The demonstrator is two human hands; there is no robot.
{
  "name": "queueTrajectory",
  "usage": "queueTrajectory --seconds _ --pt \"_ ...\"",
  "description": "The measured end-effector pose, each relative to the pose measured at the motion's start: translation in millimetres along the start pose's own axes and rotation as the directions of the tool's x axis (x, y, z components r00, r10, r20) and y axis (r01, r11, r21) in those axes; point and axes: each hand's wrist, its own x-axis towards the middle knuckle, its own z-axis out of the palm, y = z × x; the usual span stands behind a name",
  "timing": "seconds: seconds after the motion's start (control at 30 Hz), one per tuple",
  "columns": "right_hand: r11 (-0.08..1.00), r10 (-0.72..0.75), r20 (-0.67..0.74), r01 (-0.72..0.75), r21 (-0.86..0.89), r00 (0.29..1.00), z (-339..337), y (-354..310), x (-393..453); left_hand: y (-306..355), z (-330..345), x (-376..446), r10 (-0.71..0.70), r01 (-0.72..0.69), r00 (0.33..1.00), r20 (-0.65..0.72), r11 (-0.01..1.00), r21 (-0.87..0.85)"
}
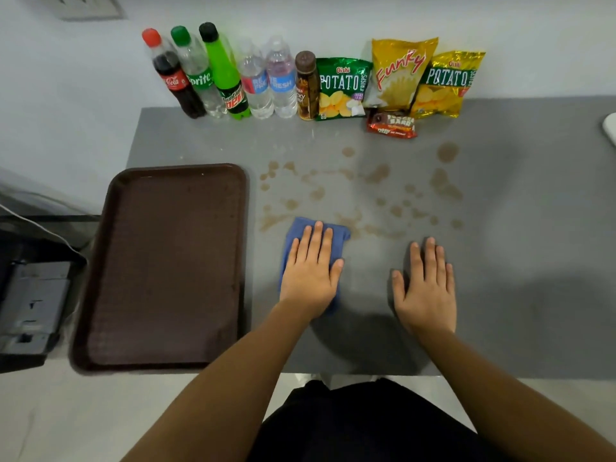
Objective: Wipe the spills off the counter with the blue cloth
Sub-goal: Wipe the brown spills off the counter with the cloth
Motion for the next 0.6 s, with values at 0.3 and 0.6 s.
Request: queueTrajectory --seconds 0.3,0.6 --pt "1.0 0.001 0.011 -0.001 -0.01 1.0 5 3 1 -37 -3 -40 -0.214 0.215 0.974 -0.074 0.977 0.005" --pt "1.0 -0.003 0.041 0.004 -0.021 0.999 0 2 1 -53 -14 50 -0.198 0.2 0.978 -0.061 0.98 0.014"
